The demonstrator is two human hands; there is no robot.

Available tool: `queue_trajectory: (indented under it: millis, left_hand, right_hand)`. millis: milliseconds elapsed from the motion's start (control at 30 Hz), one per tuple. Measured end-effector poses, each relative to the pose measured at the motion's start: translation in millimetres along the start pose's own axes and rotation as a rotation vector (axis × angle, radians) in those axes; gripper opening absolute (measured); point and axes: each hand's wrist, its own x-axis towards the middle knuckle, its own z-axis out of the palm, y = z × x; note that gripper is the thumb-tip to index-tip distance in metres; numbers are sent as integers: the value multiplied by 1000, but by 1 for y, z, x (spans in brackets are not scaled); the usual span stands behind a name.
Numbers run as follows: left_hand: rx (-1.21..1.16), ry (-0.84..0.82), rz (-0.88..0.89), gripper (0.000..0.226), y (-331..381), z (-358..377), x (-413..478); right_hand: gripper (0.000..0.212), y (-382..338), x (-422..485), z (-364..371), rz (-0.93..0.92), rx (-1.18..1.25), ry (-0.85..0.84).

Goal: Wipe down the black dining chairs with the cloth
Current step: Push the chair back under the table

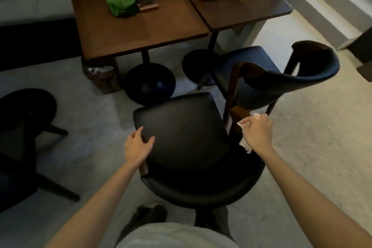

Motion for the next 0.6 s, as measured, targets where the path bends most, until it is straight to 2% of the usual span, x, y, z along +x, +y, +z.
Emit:
queue_trajectory:
  millis: [67,267,467,600]
  left_hand:
    - [25,43,-107,69,-3,14,-10]
    - [-74,113,-385,88,1,53,-29]
    - [69,172,-453,88,5,66,-32]
    - [122,190,-453,88,3,64,-23]
  right_hand:
    - [19,11,19,5,-34,-44,-73]
    - [52,49,65,22,-47,-207,-324]
    - [76,58,108,50,-78,-256,-514]
    - [88,57,122,66,-16,-180,-570]
